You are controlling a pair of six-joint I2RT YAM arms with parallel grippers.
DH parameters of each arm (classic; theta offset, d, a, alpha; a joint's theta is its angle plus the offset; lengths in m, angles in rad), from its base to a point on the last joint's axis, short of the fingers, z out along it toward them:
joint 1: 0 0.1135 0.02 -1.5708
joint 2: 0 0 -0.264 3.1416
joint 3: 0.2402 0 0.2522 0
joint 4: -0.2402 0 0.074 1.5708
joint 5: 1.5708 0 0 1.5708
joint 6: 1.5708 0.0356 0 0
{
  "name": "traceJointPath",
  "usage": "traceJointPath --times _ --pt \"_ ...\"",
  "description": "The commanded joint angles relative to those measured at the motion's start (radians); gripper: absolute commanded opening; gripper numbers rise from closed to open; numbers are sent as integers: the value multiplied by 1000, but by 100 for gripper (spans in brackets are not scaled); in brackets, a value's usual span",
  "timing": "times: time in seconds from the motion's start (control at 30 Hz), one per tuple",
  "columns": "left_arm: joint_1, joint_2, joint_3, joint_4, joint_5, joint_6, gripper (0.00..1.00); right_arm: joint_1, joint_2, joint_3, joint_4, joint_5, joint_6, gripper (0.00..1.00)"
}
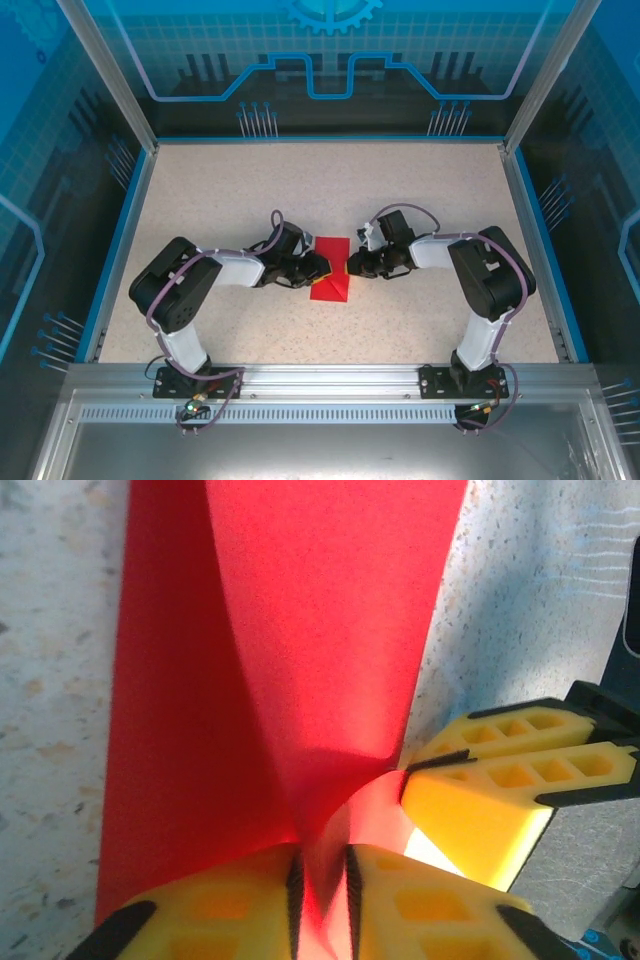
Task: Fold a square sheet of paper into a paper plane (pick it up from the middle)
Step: Turn over the paper at the center of the table.
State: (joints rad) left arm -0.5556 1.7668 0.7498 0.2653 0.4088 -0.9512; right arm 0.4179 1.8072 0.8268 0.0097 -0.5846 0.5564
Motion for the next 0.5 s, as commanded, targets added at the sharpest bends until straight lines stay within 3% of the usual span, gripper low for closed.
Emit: traceJointPath --times 0.0,0.27,0.47 --pt "-6 17 32 16 20 14 17 -18 -54 -21 15 -19 6 20" --pt "-7 0 70 -63 -12 62 4 -36 -214 -41 -74 138 7 62" --pt "-13 -119 186 -439 -226 239 3 -52 -389 -83 -119 318 4 83"
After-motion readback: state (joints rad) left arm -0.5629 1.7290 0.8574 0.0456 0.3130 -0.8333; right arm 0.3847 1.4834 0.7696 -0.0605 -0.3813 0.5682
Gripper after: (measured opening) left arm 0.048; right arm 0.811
